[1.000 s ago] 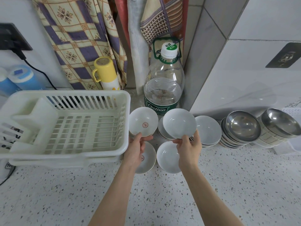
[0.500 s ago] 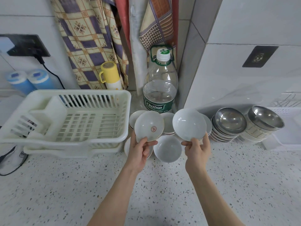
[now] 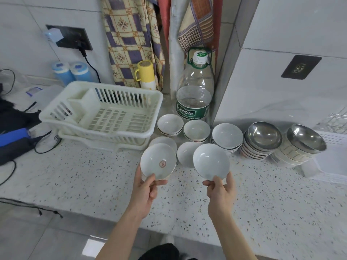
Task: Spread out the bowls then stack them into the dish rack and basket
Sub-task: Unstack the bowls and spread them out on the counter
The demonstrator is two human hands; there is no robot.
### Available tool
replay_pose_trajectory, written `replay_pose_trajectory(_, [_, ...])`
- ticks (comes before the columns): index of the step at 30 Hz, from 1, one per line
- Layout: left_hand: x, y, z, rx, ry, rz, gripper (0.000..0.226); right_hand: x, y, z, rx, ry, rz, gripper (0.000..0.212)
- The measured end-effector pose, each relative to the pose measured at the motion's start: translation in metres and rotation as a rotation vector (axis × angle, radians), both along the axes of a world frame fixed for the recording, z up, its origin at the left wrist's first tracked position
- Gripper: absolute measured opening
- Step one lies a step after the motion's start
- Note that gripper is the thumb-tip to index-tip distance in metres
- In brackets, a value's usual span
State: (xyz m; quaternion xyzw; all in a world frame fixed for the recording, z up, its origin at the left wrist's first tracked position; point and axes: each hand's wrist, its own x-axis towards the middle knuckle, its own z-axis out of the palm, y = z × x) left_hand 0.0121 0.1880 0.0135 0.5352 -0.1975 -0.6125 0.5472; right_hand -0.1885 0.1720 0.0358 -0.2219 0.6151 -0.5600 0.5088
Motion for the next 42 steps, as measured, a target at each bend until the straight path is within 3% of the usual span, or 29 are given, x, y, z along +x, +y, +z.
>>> replay_pose_trajectory(12, [0.074,0.023,-0.013,0.041,-0.104,0.157,0.057,0.058,0.022,-0.021,0.104,-0.051,0.177,0.054])
replay_pose_trajectory(26, [0.221,-0.013,-0.037,0.099,-0.213,0.042,0.059,0.207,-0.012,-0.049,0.136,0.021,0.245,0.059])
replay_pose_trajectory(36, [0.246,-0.033,-0.042,0.131,-0.231,-0.101,0.058,0.237,-0.026,-0.064,0.229,0.170,0.177,0.060])
replay_pose_trajectory(42, [0.250,-0.043,-0.043,0.137,-0.214,-0.123,0.054,0.243,-0.030,-0.066,0.215,0.152,0.182,0.059])
